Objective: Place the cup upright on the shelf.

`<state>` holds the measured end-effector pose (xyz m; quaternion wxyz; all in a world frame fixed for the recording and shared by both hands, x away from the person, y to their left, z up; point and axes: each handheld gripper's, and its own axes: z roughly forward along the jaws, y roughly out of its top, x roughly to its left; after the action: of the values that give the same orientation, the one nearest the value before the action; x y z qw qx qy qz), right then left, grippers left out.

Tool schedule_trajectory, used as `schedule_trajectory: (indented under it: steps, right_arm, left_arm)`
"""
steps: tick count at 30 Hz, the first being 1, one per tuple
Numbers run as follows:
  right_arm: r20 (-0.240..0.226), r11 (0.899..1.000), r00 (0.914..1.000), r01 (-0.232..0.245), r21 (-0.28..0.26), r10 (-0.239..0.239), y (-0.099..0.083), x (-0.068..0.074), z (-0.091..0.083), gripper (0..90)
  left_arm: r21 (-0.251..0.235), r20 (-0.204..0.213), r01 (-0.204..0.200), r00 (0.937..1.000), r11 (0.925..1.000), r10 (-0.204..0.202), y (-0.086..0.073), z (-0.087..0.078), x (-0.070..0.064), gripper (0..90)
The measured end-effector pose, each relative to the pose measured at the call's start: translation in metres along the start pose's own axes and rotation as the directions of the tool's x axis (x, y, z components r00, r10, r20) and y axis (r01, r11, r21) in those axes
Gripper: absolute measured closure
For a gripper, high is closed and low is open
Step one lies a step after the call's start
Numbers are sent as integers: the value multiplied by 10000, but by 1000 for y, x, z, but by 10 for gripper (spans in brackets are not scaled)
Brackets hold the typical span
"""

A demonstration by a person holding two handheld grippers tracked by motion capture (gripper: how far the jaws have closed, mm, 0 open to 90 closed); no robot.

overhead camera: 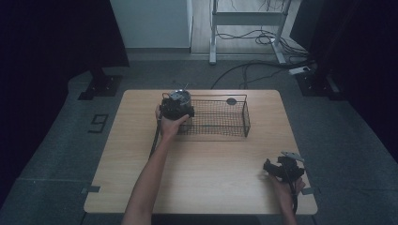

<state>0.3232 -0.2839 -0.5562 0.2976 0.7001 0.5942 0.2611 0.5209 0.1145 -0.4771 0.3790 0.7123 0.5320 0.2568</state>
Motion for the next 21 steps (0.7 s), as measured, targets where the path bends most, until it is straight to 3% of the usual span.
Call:
schedule_trajectory:
  steps: [5,12,21]
  right_arm:
    - [-3,10000,10000,1,-1,-1,0,0,0,59]
    - [-6,10000,10000,5,-3,-5,0,0,0,60]
    - [-8,10000,10000,7,-7,-7,0,0,0,61]
  left_arm:
    - [-129,3,-353,9994,9993,353,-6,-2,-3,34]
    - [-182,85,-194,9998,9996,196,-6,-3,-3,18]
    - [-587,261,-161,9995,9981,176,3,-20,-2,0]
